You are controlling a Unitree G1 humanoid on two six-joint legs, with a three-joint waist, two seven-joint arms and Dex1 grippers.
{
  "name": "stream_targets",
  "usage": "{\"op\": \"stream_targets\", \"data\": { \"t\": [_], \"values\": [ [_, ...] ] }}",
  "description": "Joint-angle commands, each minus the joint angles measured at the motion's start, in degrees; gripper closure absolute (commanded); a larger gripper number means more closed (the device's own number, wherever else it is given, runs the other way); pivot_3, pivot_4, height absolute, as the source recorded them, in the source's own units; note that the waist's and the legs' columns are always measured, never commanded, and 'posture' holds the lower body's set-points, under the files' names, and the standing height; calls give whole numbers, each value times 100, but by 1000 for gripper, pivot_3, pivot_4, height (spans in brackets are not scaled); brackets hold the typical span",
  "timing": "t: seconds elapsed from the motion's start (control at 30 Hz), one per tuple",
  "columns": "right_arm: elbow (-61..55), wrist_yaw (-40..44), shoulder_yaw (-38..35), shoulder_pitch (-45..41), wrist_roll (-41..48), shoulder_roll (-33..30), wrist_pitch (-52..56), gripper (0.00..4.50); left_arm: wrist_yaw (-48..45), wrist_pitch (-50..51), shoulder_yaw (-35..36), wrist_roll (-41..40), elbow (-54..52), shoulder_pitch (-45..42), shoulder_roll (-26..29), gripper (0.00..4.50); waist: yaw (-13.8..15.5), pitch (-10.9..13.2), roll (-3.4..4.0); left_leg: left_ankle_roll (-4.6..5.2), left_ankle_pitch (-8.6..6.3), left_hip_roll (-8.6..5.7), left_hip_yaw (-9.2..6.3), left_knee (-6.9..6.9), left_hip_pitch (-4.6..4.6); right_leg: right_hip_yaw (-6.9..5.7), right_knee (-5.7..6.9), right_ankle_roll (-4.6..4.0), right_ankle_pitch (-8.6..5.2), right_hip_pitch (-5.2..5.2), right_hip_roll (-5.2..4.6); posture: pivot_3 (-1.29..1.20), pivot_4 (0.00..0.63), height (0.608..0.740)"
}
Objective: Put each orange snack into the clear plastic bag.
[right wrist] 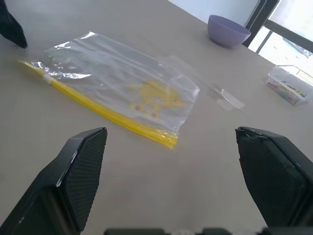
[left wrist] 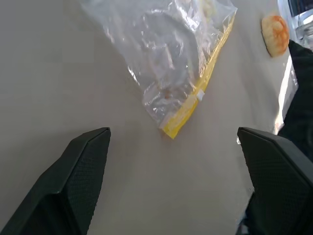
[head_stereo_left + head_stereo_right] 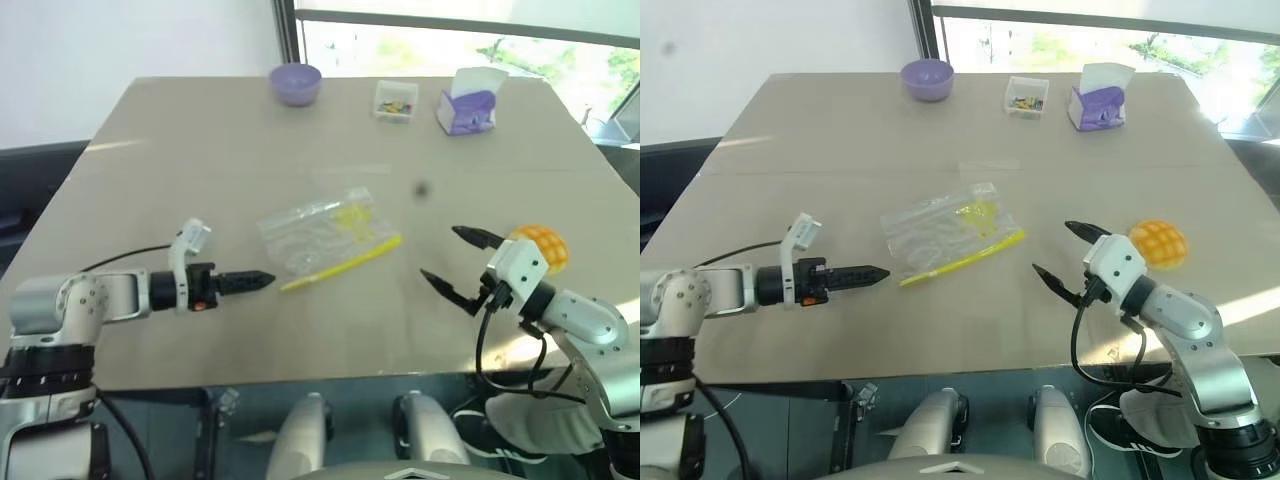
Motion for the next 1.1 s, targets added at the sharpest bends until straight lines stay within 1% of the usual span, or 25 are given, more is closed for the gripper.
{"op": "stream_targets", "data": {
  "t": [0.03,0.17,0.23,0.3,0.4,0.5,0.7,0.73,0.77,0.8,0.9,0.93,0.97,1.0,1.03,1.1],
  "values": [
    [-296,65,-37,139,22,-31,-235,0,457,673,274,24,410,-438,-243,90,0,-1,-1,0,0,-1,-1,2,0,0,1,0,0,1,0,0,150,740],
    [-443,219,-85,356,107,-150,-256,0,972,691,226,-62,1032,-861,-555,90,-4,-2,0,0,0,-3,1,4,1,4,2,0,0,1,-1,0,150,740],
    [-489,293,-95,415,153,-195,-256,0,1173,691,128,-83,1111,-934,-668,90,-2,-3,0,-1,0,-4,1,6,4,5,6,0,0,2,-2,0,150,740],
    [-523,386,-88,456,213,-243,-231,0,1464,691,183,-39,1225,-1020,-853,90,1,-7,1,-1,0,-4,1,8,8,6,10,0,0,5,-3,0,150,740],
    [-537,452,-62,452,237,-286,-209,0,1662,691,233,-158,1269,-1089,-1000,90,16,-12,3,-1,0,-5,0,9,11,5,11,0,0,9,-4,0,150,740],
    [-510,427,-54,435,199,-293,-224,0,2157,691,508,54,1330,-1189,-1524,90,42,-17,7,-1,0,-8,-1,11,12,5,12,0,0,10,-6,0,150,740],
    [-486,376,-44,400,142,-280,-220,0,2934,691,910,85,1256,-1187,-2264,90,151,-35,13,-1,0,-12,-6,13,39,3,3,0,0,45,-9,0,150,740],
    [-483,363,-37,392,130,-276,-219,0,3051,691,996,134,1289,-1209,-2364,616,158,-36,15,-1,0,-14,-8,12,50,1,0,0,0,57,-10,0,150,740],
    [-479,354,-36,392,116,-275,-226,0,3172,691,1105,170,1333,-1233,-2468,894,160,-37,15,-1,0,-15,-13,12,65,-3,-6,0,0,78,-10,0,150,740],
    [-479,347,-38,389,109,-276,-226,0,3295,691,1236,214,1379,-1269,-2565,1276,159,-38,13,-1,0,-15,-14,10,77,-5,-11,1,-1,95,-10,0,150,740],
    [-480,313,-49,390,75,-272,-219,0,3569,691,1620,312,1539,-1396,-2824,2814,158,-38,13,-1,0,-19,-19,11,77,-4,-13,1,-1,98,-11,0,150,740],
    [-465,303,-66,414,54,-270,-243,0,3648,691,1734,360,1573,-1429,-2912,3263,155,-37,13,-1,0,-20,-19,11,76,-4,-13,1,-1,98,-11,0,150,740],
    [-452,296,-76,436,38,-267,-265,0,3715,691,1869,387,1614,-1462,-3003,3824,152,-37,13,-1,0,-20,-19,10,75,-4,-13,1,-1,97,-11,0,150,740],
    [-443,288,-81,450,26,-262,-279,0,3787,690,2030,408,1648,-1500,-3094,4250,153,-38,14,-1,0,-20,-20,10,75,-4,-13,1,-1,97,-10,0,150,740],
    [-438,276,-83,461,15,-255,-285,0,3866,690,2208,421,1682,-1546,-3181,4418,156,-43,22,-1,0,-20,-20,9,76,-4,-13,1,-1,98,-11,0,150,740],
    [-428,249,-87,488,-10,-240,-299,0,3983,691,2479,281,1748,-1671,-3274,4418,148,-47,29,-1,0,-21,-21,9,77,-5,-12,2,-1,98,-11,0,150,740]
  ]
}}
